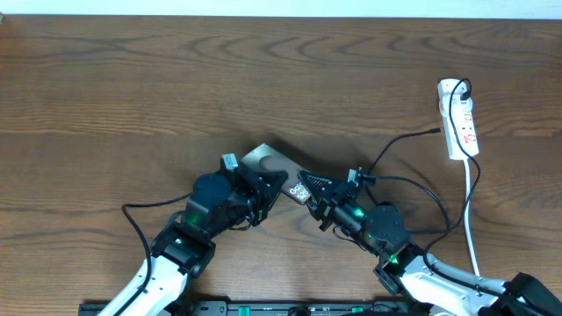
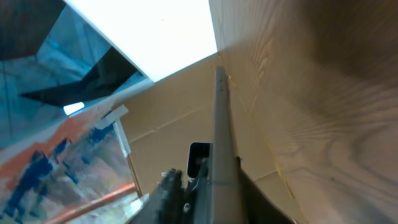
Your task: Plug charger to phone and switch on socket
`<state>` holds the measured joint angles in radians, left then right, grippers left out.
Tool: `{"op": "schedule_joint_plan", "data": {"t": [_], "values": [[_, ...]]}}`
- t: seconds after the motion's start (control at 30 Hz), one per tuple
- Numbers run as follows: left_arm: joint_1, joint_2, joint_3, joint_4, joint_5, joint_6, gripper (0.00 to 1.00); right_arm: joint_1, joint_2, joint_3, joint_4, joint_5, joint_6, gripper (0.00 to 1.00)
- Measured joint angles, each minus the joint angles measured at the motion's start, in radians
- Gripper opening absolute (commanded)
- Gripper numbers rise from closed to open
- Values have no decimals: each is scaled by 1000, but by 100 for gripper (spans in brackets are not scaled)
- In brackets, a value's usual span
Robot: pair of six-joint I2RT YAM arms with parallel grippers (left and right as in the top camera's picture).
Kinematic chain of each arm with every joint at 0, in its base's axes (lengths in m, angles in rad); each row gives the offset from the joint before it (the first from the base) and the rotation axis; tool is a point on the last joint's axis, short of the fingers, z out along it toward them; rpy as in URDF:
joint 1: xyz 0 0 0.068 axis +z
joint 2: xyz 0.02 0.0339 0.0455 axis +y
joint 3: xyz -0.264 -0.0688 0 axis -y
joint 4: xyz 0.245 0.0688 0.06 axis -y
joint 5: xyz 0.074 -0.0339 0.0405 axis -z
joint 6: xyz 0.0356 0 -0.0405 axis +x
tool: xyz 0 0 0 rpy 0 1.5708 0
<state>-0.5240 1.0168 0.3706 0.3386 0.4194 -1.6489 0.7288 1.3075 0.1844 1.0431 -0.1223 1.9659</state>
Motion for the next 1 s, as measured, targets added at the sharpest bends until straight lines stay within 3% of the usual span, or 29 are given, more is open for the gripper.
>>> {"op": "schedule_joint_plan", "data": {"t": [0.2, 0.33, 0.53, 0.7, 0.77, 0.8, 0.9, 1.0], "values": [[32, 4, 0, -23, 15, 17, 8, 0, -2, 0, 6, -15, -16, 46], [183, 6, 0, -77, 108, 54, 8, 0, -2, 1, 2, -31, -93, 52], [450, 31, -1, -80, 351, 109, 7, -4, -8, 8, -132, -11, -442, 62], [509, 45, -1, -80, 514, 165, 8, -23, -7, 8, -185, 74, -828, 65], [509, 45, -1, -80, 576, 192, 8, -36, -10, 8, -180, 126, -981, 78], [509, 45, -1, -80, 588, 197, 7, -45, -15, 8, -183, 143, -1024, 99], [509, 45, -1, -79, 611, 211, 8, -80, -55, 13, -226, 179, -1101, 99], [509, 45, -1, -79, 626, 215, 7, -125, -124, 46, -424, 217, -1149, 99]]}}
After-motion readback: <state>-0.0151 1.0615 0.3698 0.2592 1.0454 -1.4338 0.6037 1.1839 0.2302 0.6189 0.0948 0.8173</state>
